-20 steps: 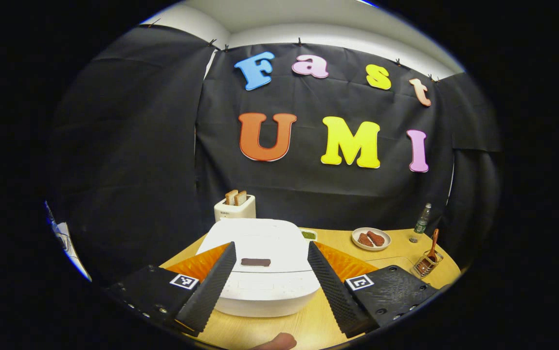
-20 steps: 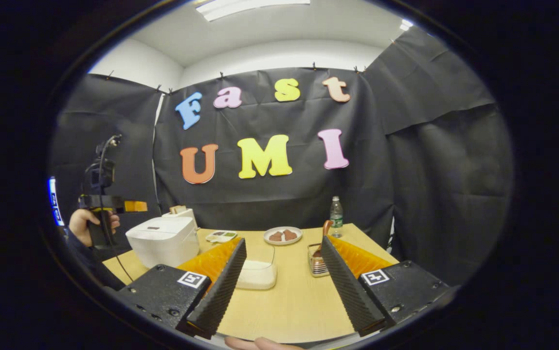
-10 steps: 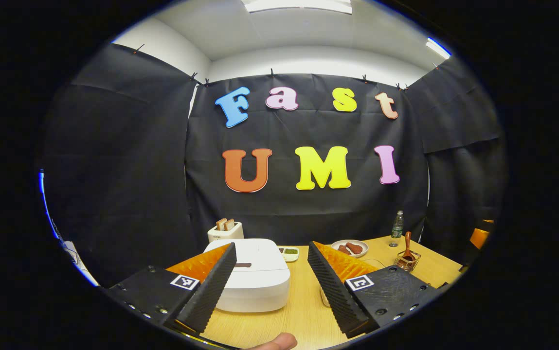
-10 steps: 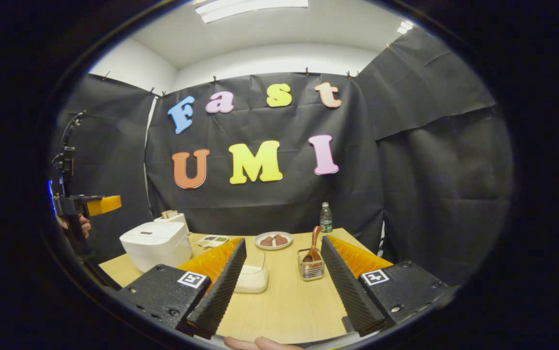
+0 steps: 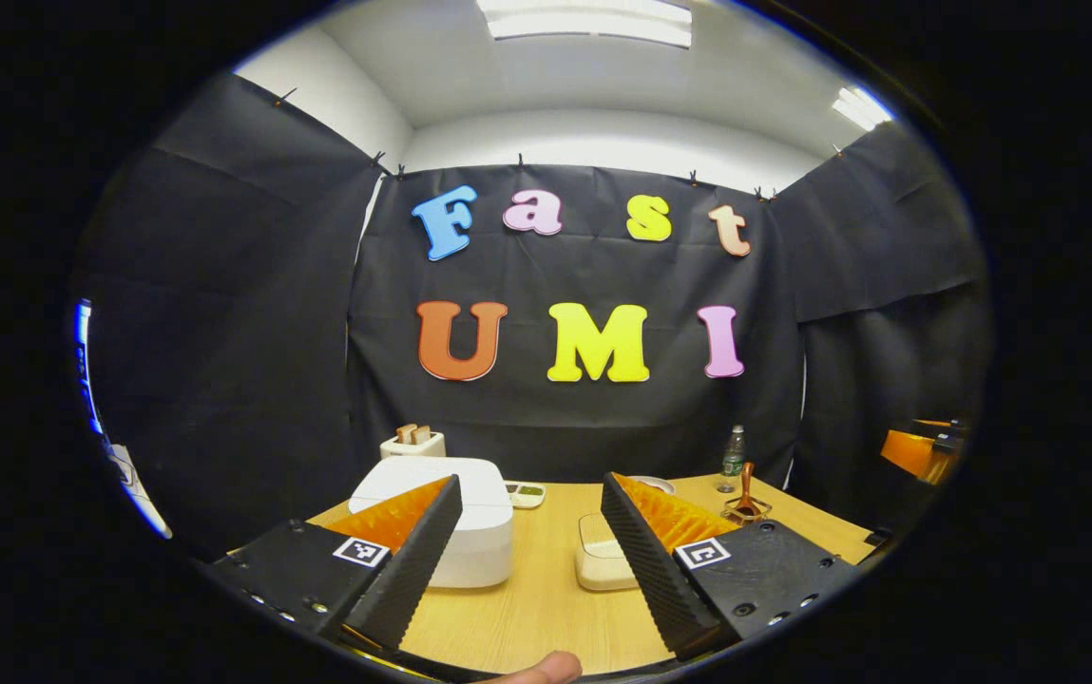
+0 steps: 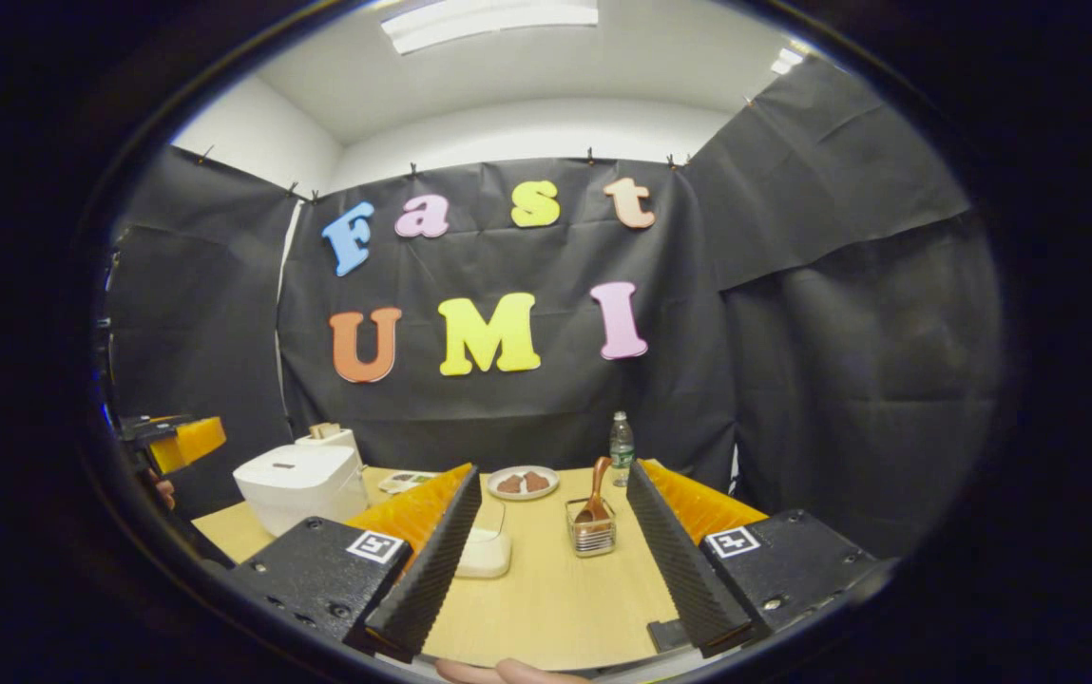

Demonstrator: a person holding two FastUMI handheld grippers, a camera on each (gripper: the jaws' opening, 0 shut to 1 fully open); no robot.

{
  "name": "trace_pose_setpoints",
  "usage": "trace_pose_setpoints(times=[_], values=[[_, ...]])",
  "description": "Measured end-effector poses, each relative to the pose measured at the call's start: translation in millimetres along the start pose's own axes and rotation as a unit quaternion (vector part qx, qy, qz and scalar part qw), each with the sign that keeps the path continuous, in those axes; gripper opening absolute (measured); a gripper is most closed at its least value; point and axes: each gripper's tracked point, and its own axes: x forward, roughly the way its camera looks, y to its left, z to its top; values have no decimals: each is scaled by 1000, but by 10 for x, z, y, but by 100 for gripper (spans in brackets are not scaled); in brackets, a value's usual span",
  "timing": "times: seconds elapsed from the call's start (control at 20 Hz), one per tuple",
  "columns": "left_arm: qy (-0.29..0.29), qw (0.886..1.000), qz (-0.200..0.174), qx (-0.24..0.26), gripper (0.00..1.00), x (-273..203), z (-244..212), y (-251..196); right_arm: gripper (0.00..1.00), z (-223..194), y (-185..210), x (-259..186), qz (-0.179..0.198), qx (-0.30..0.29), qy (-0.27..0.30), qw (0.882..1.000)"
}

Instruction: Close the left gripper, press the button to open the rice cooker; take a wooden spoon from the chopstick holder with the right hand, scoop a spoonful of rice and pour it into the rice cooker, then put the wooden spoon back into the chopstick holder.

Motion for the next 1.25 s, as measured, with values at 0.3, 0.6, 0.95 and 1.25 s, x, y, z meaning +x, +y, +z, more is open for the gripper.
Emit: trace_pose_setpoints(times=[0.3, 0.6, 0.95, 1.25], values=[[-14, 1000, -7, 24, 93, -107, 69, -12, 100, 200, 85, -171, 8, 8, -37, 999], [-31, 999, -3, 8, 93, -162, 163, 61, 100, 137, 143, -134, 17, 11, -25, 999], [-36, 999, -4, 24, 93, -203, 150, 70, 100, 148, 193, -145, 23, 7, -27, 999], [-31, 999, -19, 34, 93, -186, 108, -23, 100, 79, 234, -116, 30, -1, -17, 999]])
